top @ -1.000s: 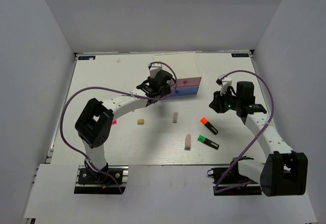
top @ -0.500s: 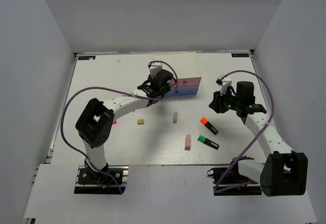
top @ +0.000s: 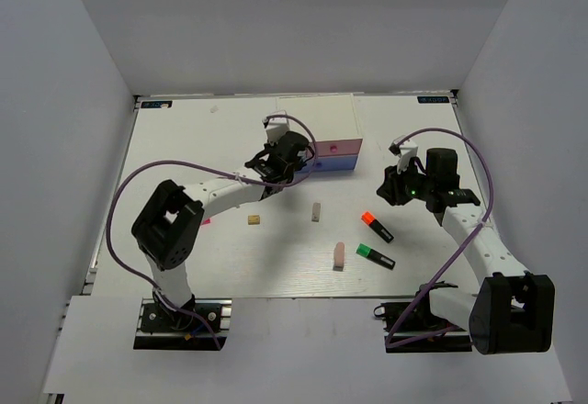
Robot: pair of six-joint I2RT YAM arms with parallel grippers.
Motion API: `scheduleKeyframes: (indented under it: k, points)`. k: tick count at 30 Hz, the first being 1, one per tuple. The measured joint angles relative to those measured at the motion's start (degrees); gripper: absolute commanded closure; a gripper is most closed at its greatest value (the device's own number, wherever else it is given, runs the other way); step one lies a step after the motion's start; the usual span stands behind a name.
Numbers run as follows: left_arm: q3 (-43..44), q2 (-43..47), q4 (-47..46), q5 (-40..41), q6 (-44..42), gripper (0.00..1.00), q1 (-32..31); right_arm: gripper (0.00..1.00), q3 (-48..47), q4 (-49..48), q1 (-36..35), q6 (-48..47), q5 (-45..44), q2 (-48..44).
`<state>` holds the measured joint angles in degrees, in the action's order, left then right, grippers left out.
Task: Sort the stationery into containers
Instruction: Open the drawer at the center of the board.
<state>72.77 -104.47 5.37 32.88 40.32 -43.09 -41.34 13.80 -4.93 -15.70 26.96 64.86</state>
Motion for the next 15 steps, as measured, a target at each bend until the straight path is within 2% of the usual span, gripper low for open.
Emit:
scheduleKeyframes:
  k: [10,12,13,14,15]
  points:
    - [-10.6,8.9,-1.8,-3.5,1.7,0.99,-2.8,0.62,0.8,-0.4,0.0,-0.3,0.3,0.0]
    - [-11.4,9.5,-2.1,-4.0,1.7,0.97,-3.2,0.58,0.8,-0.5,0.0,-0.4,0.7,0.0]
    - [-11.6,9.6,-2.3,-4.0,1.7,0.91,-3.3,0.56,0.8,-0.4,0.0,-0.5,0.8,0.0]
    - [-11.8,9.7,-2.3,-4.0,1.7,0.78,-3.5,0.52,0.8,-0.4,0.0,-0.7,1.2,0.0]
    - [-12.0,9.7,-2.4,-4.0,1.7,0.49,-3.7,0.50,0.8,-0.3,0.0,-0.9,1.5,0.0]
